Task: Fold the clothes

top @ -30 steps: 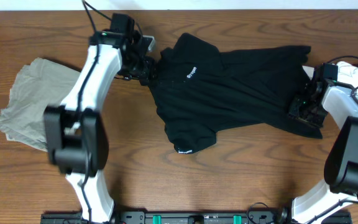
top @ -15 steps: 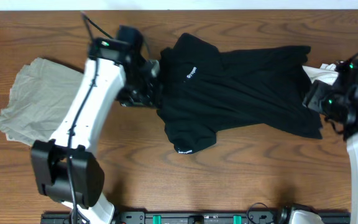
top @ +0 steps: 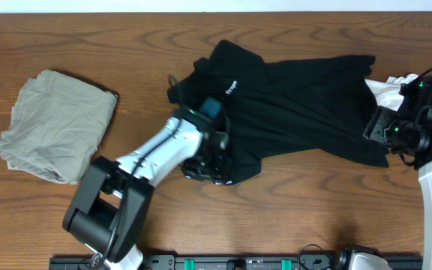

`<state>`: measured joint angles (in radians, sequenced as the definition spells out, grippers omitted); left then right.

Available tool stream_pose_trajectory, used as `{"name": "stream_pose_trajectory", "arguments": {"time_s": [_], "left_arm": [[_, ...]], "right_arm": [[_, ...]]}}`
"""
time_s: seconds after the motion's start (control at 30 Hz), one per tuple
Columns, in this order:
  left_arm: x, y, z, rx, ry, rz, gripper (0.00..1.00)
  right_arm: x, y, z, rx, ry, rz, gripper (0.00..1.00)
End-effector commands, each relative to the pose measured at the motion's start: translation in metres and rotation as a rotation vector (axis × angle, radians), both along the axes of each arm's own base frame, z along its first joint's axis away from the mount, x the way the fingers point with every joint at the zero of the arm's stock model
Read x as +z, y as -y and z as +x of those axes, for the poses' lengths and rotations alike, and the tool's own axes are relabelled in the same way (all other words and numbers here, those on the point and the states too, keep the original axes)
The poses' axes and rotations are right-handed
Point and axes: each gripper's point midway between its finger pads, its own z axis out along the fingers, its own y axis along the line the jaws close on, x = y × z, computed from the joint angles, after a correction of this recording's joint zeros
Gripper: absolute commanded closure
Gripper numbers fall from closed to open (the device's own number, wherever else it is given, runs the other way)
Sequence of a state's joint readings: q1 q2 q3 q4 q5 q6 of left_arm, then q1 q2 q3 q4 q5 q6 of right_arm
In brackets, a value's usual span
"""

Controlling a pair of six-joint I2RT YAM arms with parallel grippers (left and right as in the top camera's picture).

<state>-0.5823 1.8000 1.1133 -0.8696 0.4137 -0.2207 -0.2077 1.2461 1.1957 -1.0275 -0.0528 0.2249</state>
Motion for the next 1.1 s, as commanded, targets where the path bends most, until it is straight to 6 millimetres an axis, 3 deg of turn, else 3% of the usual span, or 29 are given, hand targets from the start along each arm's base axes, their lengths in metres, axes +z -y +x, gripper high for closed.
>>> {"name": "stream_pose_trajectory", "arguments": {"time_s": [0.0, 0.13, 0.63, 0.67, 0.77, 0.93, 1.07], "left_arm": [[-0.011, 0.014, -0.011, 0.009, -0.001, -0.003, 0.37], [-0.023, 0.012, 0.000, 0.044, 0.082, 0.055, 0.37], [-0.024, 0.016, 0.017, 0.054, 0.159, 0.047, 0.37], [-0.024, 0.017, 0.018, 0.056, 0.162, 0.044, 0.42], [-0.024, 0.017, 0.017, 0.056, 0.161, 0.044, 0.94], [-0.023, 0.017, 0.012, 0.006, 0.149, 0.032, 0.94], [-0.013, -0.003, 0.011, 0.031, 0.146, 0.083, 0.94]], "right_arm": [[-0.006, -0.003, 0.000, 0.026, -0.028, -0.005, 0.39], [-0.008, -0.004, -0.001, 0.026, -0.040, -0.002, 0.39], [-0.008, -0.004, -0.001, 0.026, -0.040, -0.002, 0.39], [-0.008, -0.004, -0.001, 0.026, -0.040, -0.002, 0.39], [-0.008, -0.004, -0.001, 0.026, -0.041, -0.002, 0.39], [-0.010, -0.004, -0.004, 0.026, -0.052, 0.000, 0.39], [-0.011, -0.004, -0.005, 0.025, -0.058, 0.001, 0.39]]}}
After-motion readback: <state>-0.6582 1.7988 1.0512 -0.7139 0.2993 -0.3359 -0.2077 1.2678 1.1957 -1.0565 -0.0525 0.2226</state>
